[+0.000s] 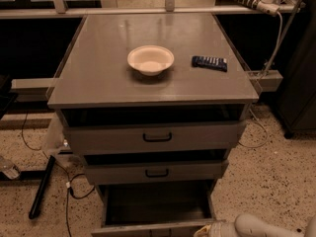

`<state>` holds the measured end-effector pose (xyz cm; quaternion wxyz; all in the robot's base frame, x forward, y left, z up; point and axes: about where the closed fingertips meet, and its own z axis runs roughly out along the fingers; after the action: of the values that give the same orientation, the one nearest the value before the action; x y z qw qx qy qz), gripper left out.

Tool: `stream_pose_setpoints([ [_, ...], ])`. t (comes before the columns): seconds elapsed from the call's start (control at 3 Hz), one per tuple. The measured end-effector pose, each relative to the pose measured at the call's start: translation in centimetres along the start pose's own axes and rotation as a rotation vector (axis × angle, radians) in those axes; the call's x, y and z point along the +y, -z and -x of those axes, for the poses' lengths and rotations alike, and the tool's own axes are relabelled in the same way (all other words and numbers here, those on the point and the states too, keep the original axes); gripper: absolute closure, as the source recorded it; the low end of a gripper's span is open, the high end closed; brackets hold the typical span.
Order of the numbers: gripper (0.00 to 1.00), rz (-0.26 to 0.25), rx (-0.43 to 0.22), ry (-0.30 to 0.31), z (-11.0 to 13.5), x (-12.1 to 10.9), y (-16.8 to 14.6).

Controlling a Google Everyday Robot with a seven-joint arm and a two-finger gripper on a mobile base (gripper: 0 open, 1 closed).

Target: Close bottom drawer

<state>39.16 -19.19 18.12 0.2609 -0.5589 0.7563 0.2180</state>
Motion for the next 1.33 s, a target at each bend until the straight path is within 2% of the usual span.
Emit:
stream_pose_setpoints([
  [0.33, 0.82, 0.001, -0.001, -0.001, -0.02, 0.08, -0.08],
  [1.33, 0.12, -0.001, -0.003, -0.003, 0.08, 0.02, -0.21],
])
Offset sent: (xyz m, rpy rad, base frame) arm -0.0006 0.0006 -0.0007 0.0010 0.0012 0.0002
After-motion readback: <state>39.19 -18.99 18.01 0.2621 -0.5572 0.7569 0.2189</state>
